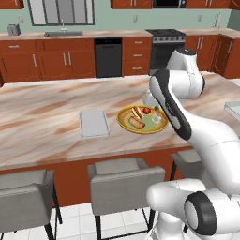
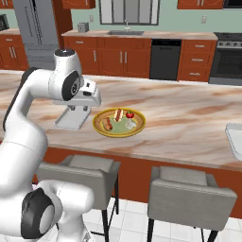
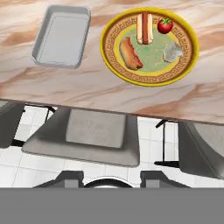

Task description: Place one cooked food and one vegetable from the large plate to each tupperware container.

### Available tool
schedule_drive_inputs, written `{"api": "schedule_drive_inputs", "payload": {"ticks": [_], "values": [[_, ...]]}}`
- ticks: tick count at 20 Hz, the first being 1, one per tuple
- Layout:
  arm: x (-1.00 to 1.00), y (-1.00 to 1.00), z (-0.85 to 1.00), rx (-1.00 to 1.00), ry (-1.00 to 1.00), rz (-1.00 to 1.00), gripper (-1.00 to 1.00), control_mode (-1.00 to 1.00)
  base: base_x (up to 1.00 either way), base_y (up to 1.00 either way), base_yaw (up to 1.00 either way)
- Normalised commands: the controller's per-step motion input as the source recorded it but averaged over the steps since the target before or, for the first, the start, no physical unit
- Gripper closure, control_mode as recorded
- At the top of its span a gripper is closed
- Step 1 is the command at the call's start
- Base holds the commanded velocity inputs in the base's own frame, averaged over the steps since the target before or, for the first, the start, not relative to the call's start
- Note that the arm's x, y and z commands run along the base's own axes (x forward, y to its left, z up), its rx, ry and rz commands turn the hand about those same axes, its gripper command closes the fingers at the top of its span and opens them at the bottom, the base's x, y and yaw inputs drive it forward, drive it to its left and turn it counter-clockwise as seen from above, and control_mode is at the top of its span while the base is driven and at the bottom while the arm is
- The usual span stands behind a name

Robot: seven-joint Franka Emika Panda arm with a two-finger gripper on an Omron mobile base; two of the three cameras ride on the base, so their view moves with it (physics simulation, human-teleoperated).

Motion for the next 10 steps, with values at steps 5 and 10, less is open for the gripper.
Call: {"api": "schedule_drive_inputs", "payload": {"ticks": [5, 10], "values": [[0.58, 0.01, -0.02, -0.01, 0.03, 0.00, -1.00, -1.00, 0.00, 0.00, 0.00], [1.00, 0.01, -0.13, 0.00, 0.21, 0.00, -1.00, -1.00, 0.00, 0.00, 0.00]]}}
